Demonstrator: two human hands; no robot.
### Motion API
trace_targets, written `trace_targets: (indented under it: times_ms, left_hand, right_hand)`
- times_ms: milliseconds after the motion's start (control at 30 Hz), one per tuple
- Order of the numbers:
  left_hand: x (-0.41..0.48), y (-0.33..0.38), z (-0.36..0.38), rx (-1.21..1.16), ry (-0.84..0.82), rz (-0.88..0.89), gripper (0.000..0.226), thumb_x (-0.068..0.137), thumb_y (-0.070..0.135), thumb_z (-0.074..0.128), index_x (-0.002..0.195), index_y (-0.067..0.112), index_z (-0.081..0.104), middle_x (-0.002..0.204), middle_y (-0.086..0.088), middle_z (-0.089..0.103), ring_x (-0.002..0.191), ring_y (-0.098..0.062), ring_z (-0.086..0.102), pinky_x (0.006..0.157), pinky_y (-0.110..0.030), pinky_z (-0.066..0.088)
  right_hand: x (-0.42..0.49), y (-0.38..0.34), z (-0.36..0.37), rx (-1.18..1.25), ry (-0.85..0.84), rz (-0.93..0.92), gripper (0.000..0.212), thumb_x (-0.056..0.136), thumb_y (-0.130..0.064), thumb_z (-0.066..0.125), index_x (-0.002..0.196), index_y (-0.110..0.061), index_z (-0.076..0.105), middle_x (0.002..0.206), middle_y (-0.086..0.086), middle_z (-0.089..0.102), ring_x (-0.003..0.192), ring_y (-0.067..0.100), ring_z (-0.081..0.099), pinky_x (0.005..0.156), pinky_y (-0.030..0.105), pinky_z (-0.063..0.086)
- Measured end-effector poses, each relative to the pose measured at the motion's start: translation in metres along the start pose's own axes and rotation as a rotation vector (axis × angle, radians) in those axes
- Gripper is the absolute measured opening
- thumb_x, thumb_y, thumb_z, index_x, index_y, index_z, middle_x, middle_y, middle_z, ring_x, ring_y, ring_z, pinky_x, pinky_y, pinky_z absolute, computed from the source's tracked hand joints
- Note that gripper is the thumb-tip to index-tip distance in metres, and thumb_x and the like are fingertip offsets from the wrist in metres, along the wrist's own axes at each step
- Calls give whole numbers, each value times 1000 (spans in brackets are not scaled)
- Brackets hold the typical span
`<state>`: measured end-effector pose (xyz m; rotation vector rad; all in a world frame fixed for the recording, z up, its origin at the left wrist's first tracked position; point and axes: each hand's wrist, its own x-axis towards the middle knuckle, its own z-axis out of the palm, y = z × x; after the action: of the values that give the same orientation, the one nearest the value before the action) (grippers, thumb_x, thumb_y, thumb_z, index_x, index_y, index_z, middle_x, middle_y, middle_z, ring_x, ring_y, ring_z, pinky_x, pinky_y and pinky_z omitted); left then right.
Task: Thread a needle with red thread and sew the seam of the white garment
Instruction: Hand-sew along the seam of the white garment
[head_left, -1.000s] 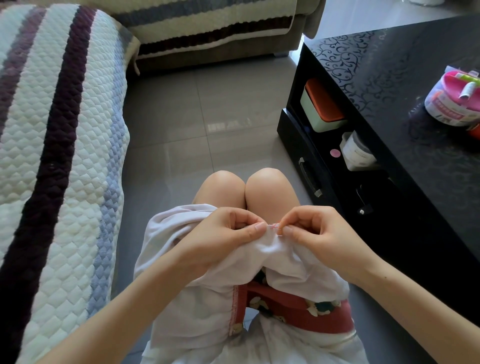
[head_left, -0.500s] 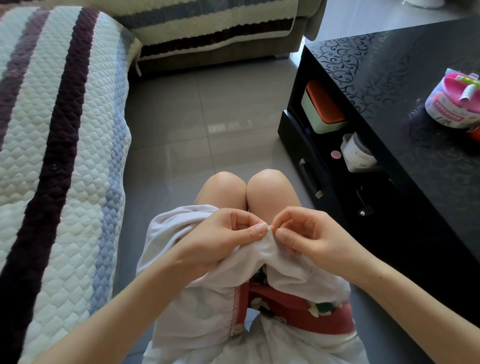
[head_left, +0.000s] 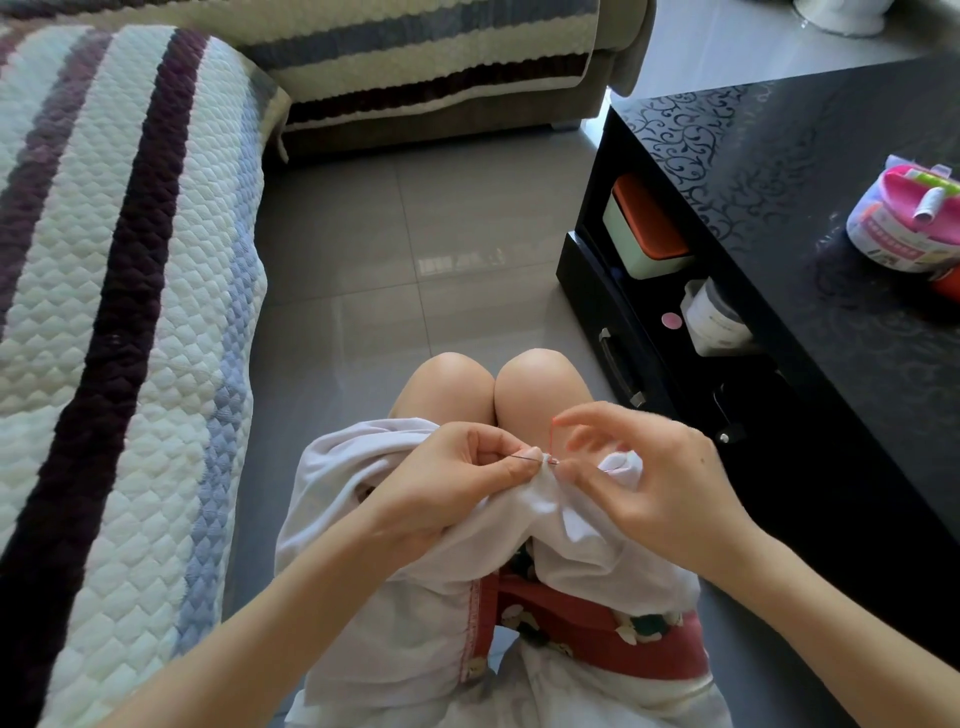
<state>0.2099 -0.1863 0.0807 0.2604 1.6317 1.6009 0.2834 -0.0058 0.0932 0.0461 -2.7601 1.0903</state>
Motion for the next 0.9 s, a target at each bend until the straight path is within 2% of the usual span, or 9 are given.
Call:
trace_targets:
  times_ms: [100,200,400,500,567,633,700,800,900]
  left_hand:
    - [1,1,2,41,-1,10,24,81,29,65,82,7,71,79,-5,69,77,-11,58,71,-21,44]
    - [0,5,2,56,-15,10,15,87,18,64,74,16,71,72,4,68,71,-4,58,67,-15,44]
    - [-3,12,-2,87,-16,8,15,80,29,67,79,16,74,83,-9,69,80,-15,60,73,-27,45]
    - [-3,20,-1,124,12,32,15,88,21,67,84,8,72,85,-13,71,81,-15,62,77,-30,47]
    - [-3,27,4,239,63,71,17,90,18,66,74,15,70,71,4,70,71,-3,61,71,-20,47]
    - [-3,27,10,444,175,109,30,91,14,62,62,20,63,50,20,58,55,8,53,57,-7,37]
    - [-4,22,15,514,193,122,27,91,14,61,64,18,66,50,22,58,56,10,55,56,-7,38]
    - [-5,24,12,380,97,90,19,92,16,62,76,18,72,67,15,70,69,7,61,66,-11,45]
    - [-5,32,2,230,28,27,15,92,13,62,85,9,74,78,5,73,75,-2,65,71,-16,49]
  right_hand:
    - [4,-2,5,-174,159,-231,17,84,-38,63,92,-27,72,98,-10,67,90,14,62,74,39,49]
    - [11,-2,14,-177,184,-387,18,89,-31,60,80,-24,73,101,-2,68,96,17,57,79,42,43]
    - [14,-16,15,-88,230,-447,20,91,-22,55,78,-20,71,103,-3,59,114,6,42,94,37,32]
    - [11,-20,9,84,220,-356,12,90,-23,55,83,-27,63,111,-21,47,115,-1,40,97,42,35]
    - [9,-25,3,193,196,-313,8,92,-27,54,86,-28,59,113,-28,43,113,7,46,93,49,40]
    - [10,-35,-7,301,192,-325,9,94,-27,52,87,-25,58,111,-15,51,110,19,51,92,47,44]
    - [15,-43,-19,463,157,-288,12,96,-29,51,88,-23,57,102,0,61,103,24,60,90,40,48]
    - [26,-37,-37,1001,-55,93,10,92,-22,49,88,-13,48,69,8,60,67,25,64,71,35,55]
    - [42,-1,-49,1168,-149,376,6,89,-14,47,85,-12,43,53,1,39,44,13,37,43,22,37]
